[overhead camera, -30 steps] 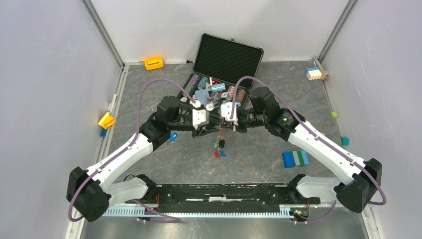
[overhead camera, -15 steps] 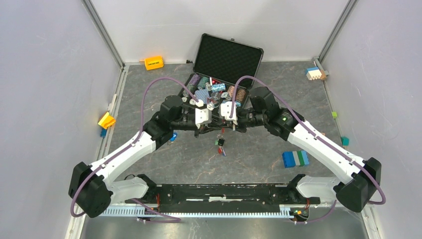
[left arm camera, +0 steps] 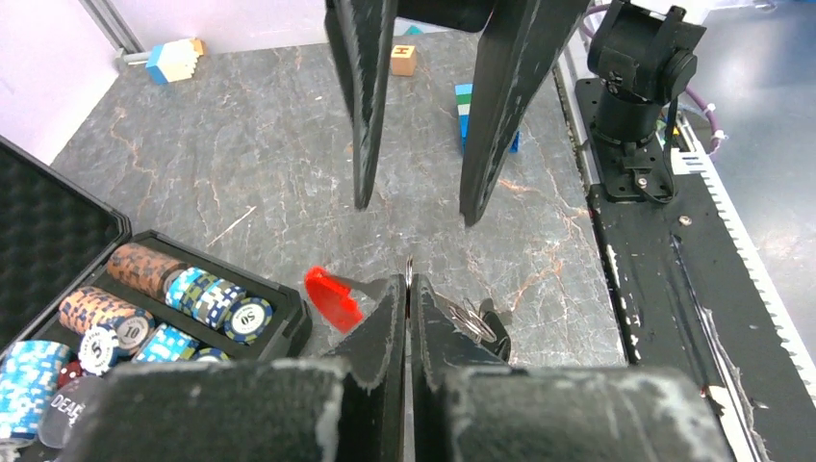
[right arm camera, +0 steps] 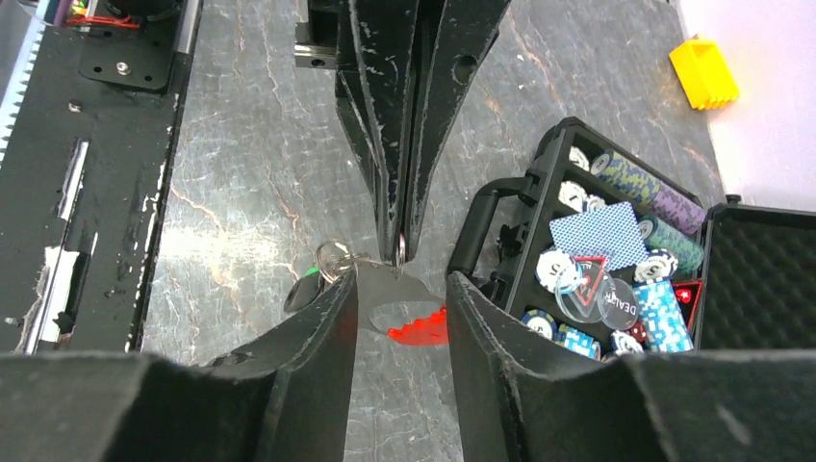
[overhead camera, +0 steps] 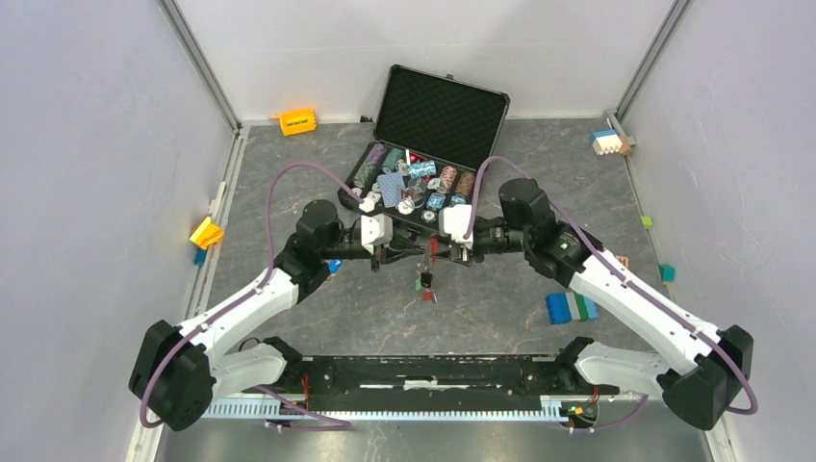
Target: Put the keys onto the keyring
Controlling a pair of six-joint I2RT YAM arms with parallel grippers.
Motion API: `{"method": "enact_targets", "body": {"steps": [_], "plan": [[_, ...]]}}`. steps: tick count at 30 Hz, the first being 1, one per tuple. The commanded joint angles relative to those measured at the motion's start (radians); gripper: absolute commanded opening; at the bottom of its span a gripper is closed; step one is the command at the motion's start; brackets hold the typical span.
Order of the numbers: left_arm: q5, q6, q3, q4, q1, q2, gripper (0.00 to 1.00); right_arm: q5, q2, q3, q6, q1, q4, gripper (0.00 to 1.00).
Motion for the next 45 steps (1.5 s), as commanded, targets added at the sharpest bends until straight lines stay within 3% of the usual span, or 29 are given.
{"method": "enact_targets", "body": {"steps": [1,11,16,25,36,45], "plan": [[0.105,-0.263,-0.085,0.45,0.035,0.003,0.02,-0.108,-0.049,-0.049,0.04,-0.021,0.125,0.44],[0.148,-0.406,-0.152,0.667,0.036,0.034,0.02,-0.223,-0.03,-0.125,0.109,-0.043,0.226,0.4],[0.153,-0.402,-0.157,0.666,0.036,0.042,0.02,-0.242,-0.016,-0.104,0.123,-0.043,0.225,0.37],[0.15,-0.39,-0.156,0.649,0.035,0.045,0.02,-0.242,0.0,-0.094,0.134,-0.043,0.229,0.18],[0.154,-0.355,-0.154,0.61,0.034,0.046,0.02,-0.217,0.003,-0.085,0.143,-0.044,0.231,0.05],[0.14,-0.341,-0.154,0.598,0.033,0.051,0.02,-0.219,0.008,-0.088,0.166,-0.043,0.245,0.1]]}}
